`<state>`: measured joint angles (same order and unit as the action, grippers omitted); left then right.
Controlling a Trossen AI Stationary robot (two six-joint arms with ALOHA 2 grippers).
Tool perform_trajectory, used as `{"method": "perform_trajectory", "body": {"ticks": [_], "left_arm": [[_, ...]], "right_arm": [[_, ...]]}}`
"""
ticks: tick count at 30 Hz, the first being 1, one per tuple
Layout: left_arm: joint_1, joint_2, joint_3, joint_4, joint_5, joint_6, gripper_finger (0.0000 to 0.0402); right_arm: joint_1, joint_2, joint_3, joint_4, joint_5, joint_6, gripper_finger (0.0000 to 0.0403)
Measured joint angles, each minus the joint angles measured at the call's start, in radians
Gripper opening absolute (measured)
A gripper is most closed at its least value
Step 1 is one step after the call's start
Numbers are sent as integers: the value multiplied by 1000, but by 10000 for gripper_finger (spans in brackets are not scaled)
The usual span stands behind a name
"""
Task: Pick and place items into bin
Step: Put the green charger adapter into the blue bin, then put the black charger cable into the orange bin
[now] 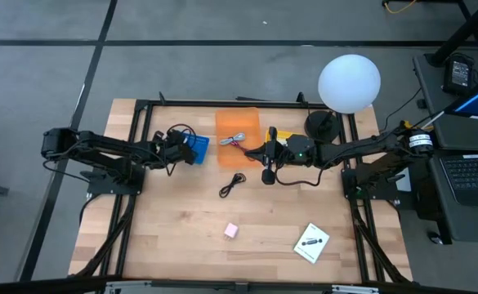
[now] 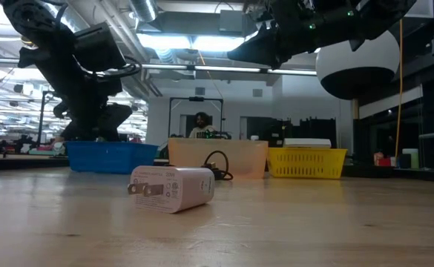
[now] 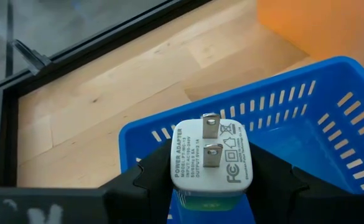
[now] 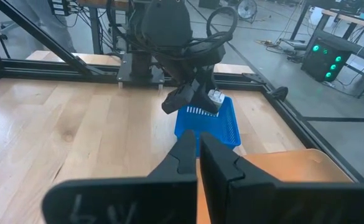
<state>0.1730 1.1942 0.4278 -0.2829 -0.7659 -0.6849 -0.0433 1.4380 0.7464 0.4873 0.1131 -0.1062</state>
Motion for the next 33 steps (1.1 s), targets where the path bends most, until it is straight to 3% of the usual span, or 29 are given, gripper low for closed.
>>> {"method": "perform_trajectory", "body": {"ticks": [14, 25, 33], "left_arm": [[0, 0, 0, -2, -2, 14, 148], [0, 0, 0, -5, -19, -19, 222], [0, -1, 0, -5, -18, 18, 227]], "right_arm": [[0, 0, 0, 0, 0, 0, 4], [0, 0, 0, 0, 0, 0, 4], [0, 0, 0, 0, 0, 0, 4]]}}
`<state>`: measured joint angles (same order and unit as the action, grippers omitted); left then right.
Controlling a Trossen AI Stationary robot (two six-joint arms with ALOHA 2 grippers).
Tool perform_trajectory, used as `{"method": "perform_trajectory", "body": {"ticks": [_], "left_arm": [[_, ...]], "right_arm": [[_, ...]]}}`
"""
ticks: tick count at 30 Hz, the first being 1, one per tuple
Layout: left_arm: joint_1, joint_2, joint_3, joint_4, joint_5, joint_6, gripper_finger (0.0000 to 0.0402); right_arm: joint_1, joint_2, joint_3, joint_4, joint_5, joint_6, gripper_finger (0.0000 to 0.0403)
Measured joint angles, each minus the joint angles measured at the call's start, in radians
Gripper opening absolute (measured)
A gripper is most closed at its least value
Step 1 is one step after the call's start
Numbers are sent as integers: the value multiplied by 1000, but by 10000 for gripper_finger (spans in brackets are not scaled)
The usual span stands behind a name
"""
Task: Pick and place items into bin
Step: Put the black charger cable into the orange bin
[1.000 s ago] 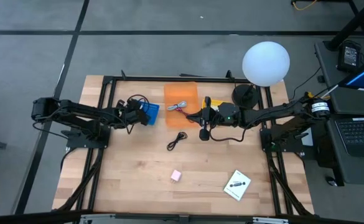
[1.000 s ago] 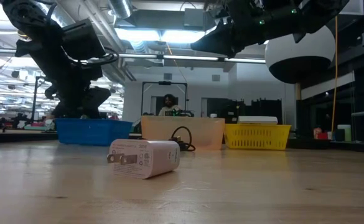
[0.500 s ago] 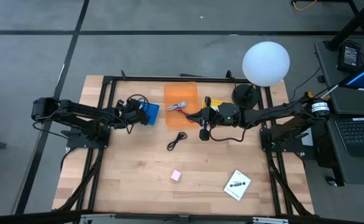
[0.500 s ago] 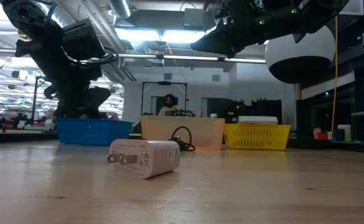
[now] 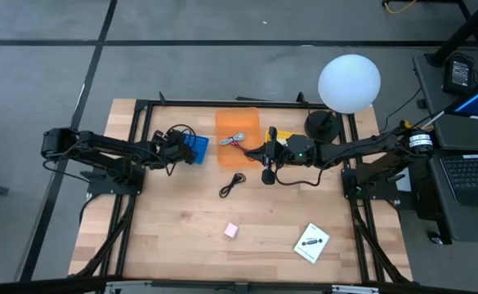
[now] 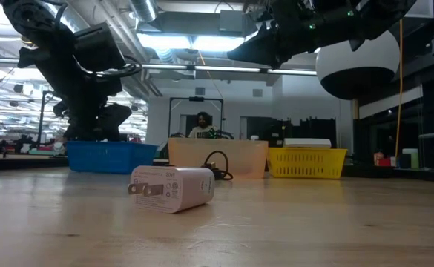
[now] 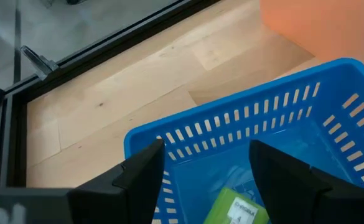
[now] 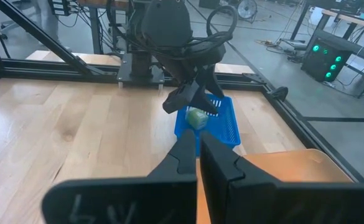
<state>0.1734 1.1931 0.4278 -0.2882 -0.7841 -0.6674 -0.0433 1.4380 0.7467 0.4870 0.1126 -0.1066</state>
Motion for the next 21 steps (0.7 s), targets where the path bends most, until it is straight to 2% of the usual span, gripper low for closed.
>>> {"method": "perform_trajectory", "body": {"ticks": [7, 10, 21], "left_arm": [[-2, -5, 0, 1, 3, 38, 226], [-8, -29, 0, 25, 38, 75, 226], [-83, -230, 0, 92, 130, 308, 226]], "right_arm": [[0, 0, 0, 0, 0, -1, 4], [0, 0, 0, 0, 0, -2, 4], [0, 0, 0, -50, 0, 30, 4]]}}
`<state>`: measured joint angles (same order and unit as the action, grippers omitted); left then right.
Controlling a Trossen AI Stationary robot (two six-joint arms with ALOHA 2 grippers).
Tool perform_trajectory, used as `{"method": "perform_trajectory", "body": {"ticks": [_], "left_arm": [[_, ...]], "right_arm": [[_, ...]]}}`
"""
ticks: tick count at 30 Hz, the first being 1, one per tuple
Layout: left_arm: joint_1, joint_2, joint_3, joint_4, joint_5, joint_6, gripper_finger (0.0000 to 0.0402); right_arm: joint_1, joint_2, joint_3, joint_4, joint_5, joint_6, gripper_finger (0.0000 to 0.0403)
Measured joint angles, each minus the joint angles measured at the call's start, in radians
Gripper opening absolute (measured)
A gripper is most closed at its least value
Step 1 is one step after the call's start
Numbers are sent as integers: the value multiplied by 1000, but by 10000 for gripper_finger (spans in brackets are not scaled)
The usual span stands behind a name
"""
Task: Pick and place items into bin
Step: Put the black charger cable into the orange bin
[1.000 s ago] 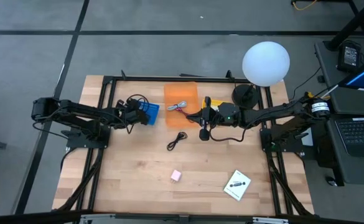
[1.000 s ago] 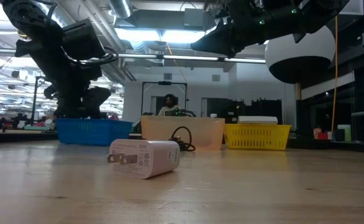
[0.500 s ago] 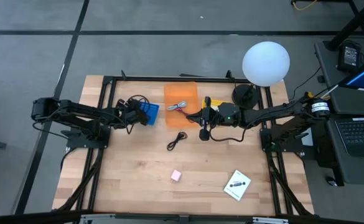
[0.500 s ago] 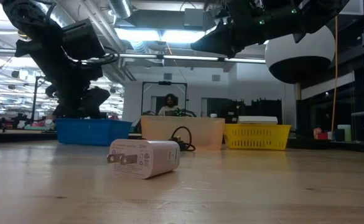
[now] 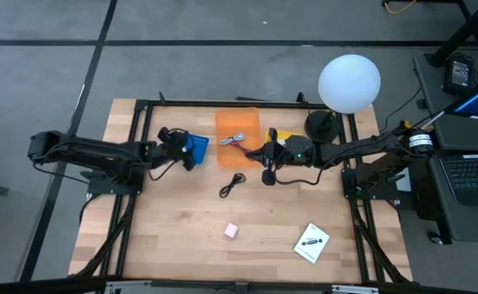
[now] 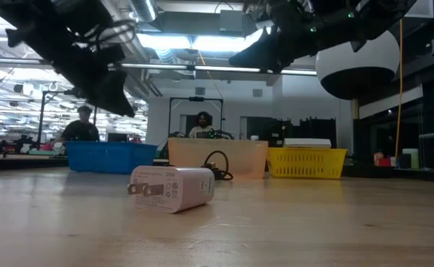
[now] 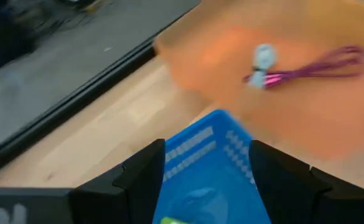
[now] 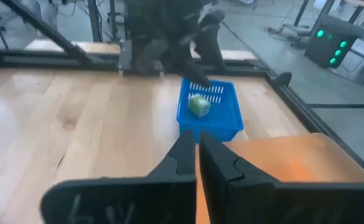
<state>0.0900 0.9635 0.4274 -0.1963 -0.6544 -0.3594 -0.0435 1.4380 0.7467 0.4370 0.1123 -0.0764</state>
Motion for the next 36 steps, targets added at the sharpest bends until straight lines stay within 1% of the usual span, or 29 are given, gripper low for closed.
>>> {"method": "perform_trajectory", "body": {"ticks": [3, 6, 10, 15, 19, 21, 22, 25, 27, 31, 36], "left_arm": [[-27, -35, 0, 14, 59, 66, 226], [-56, -46, 0, 38, 118, 101, 226], [-95, -46, 0, 104, 166, 162, 226], [-135, -46, 0, 235, 221, 265, 226], [-156, -46, 0, 311, 303, 318, 225], [-164, -46, 0, 332, 321, 321, 225], [-166, -46, 0, 335, 331, 320, 225], [-176, -43, 0, 335, 347, 299, 225], [-185, -33, 0, 338, 359, 283, 225], [-202, 13, 0, 374, 359, 232, 225], [-226, 127, 0, 483, 371, 198, 225]], "right_arm": [[3, 0, 0, -6, 0, -10, 4], [12, 0, 0, -5, 1, -9, 4], [30, -2, 0, -15, 0, 7, 4], [49, -48, 0, -88, 1, 24, 4], [75, -97, 0, -126, 2, 39, 4], [89, -112, 0, -142, 5, 45, 4], [99, -115, 0, -159, 22, 48, 4], [137, -107, -4, -181, 130, 57, 4], [159, -102, -28, -161, 168, 57, 4], [182, -111, -70, -109, 175, 63, 4], [196, -110, -87, -102, 175, 100, 4]]}}
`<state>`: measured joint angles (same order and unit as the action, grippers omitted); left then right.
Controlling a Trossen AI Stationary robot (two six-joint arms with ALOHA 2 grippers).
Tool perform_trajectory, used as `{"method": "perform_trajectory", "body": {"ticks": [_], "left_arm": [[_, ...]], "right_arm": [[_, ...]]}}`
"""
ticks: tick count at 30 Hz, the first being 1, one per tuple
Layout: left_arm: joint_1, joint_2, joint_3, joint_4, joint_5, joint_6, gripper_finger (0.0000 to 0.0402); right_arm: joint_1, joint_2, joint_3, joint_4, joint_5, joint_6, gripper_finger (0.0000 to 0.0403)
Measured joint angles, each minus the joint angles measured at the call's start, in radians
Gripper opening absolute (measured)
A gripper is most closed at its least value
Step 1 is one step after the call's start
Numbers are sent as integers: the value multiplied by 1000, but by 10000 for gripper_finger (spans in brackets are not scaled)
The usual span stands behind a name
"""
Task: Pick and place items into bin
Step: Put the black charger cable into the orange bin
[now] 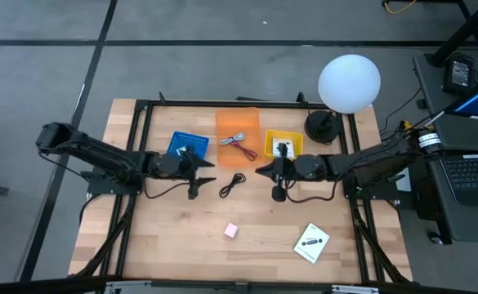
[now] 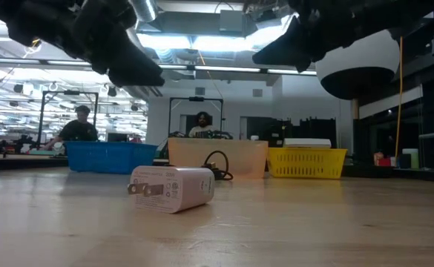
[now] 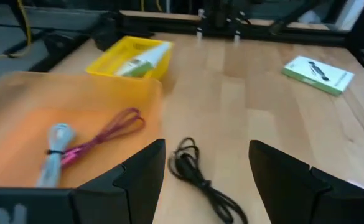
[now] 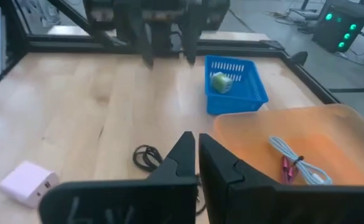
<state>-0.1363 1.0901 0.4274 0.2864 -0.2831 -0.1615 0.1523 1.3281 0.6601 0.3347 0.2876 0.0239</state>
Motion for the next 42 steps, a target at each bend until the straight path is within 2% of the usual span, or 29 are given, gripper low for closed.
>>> {"method": "perform_trajectory", "body": {"ticks": [3, 7, 12, 19, 23, 36, 42], "left_arm": [[-18, 76, 13, 35, 2, -19, 225], [-44, 153, 81, -19, 24, -61, 225], [-64, 238, 190, -137, 25, -74, 225], [-49, 348, 357, -383, 13, -200, 225], [-50, 416, 414, -426, 14, -211, 225], [-23, 600, 443, -423, -13, -290, 225], [-24, 664, 443, -419, 23, -298, 226]], "right_arm": [[8, -3, 0, 4, 0, 14, 4], [17, -28, 0, -9, 0, 21, 4], [23, -34, 0, -10, 1, -16, 4], [20, -35, 0, 6, 60, -58, 4], [20, -35, 0, 2, 60, -58, 4], [21, -35, 0, -8, 60, -55, 4], [21, -35, 0, -7, 60, -50, 4]]}}
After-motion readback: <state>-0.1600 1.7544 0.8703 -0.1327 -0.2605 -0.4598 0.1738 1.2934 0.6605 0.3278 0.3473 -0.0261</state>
